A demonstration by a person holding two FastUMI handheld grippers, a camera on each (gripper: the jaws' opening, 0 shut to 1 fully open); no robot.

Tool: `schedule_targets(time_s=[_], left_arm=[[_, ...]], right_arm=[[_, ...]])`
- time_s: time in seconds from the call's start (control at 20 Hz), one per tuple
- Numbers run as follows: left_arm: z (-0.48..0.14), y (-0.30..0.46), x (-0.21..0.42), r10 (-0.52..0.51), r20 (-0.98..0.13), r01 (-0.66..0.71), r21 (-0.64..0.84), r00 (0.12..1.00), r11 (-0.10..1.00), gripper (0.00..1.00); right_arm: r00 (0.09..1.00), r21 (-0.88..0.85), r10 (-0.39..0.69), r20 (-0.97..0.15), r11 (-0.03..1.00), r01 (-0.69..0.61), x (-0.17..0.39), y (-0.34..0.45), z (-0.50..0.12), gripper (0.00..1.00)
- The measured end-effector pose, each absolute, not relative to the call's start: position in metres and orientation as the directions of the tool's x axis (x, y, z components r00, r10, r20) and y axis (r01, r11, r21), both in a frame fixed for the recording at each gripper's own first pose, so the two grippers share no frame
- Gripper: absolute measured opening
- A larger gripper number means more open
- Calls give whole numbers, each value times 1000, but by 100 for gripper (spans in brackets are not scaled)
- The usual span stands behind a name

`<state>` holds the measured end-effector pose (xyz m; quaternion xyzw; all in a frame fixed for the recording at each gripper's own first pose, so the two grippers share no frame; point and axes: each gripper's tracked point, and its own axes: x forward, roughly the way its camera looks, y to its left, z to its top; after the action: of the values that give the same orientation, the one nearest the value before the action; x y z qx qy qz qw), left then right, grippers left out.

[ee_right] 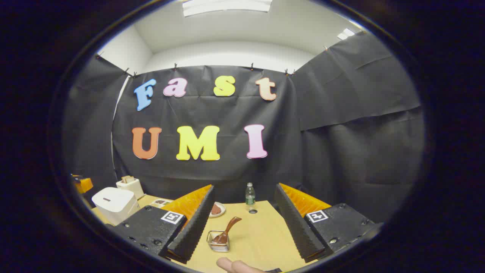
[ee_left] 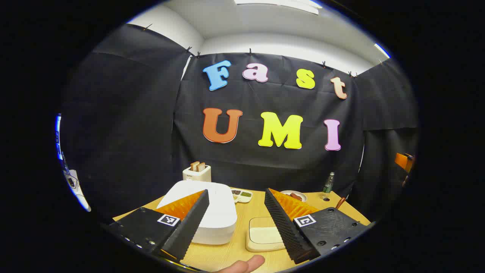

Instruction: Close the left gripper, press the button to open the rice cooker; take a wooden spoon from the chopstick holder with the right hand, scoop a spoonful of rice and pour it into the rice cooker, then put the wooden spoon back into the chopstick holder.

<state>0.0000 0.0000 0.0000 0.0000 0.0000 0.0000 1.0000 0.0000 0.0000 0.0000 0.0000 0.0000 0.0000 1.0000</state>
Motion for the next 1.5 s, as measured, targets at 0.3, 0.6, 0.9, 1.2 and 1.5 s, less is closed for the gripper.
schedule_targets(time_s=[0.3,0.6,0.9,1.2,1.5], left_arm=[[19,9,-21,8,32,-8,27,999,1000,94],[31,12,-35,-2,50,0,36,999,999,94],[28,2,-30,-76,48,77,-9,996,997,94],[21,13,-21,-62,45,61,31,997,998,77],[12,38,-8,24,18,-26,100,1000,995,33]], right_arm=[[998,-24,21,-54,999,-22,-15,8,-15,100],[997,9,36,-65,999,-36,-24,15,-17,100],[997,0,55,-47,998,-55,-28,23,-19,100],[989,30,128,-71,992,-126,-29,40,-32,100],[988,65,128,-84,990,-123,-21,30,-49,100]])
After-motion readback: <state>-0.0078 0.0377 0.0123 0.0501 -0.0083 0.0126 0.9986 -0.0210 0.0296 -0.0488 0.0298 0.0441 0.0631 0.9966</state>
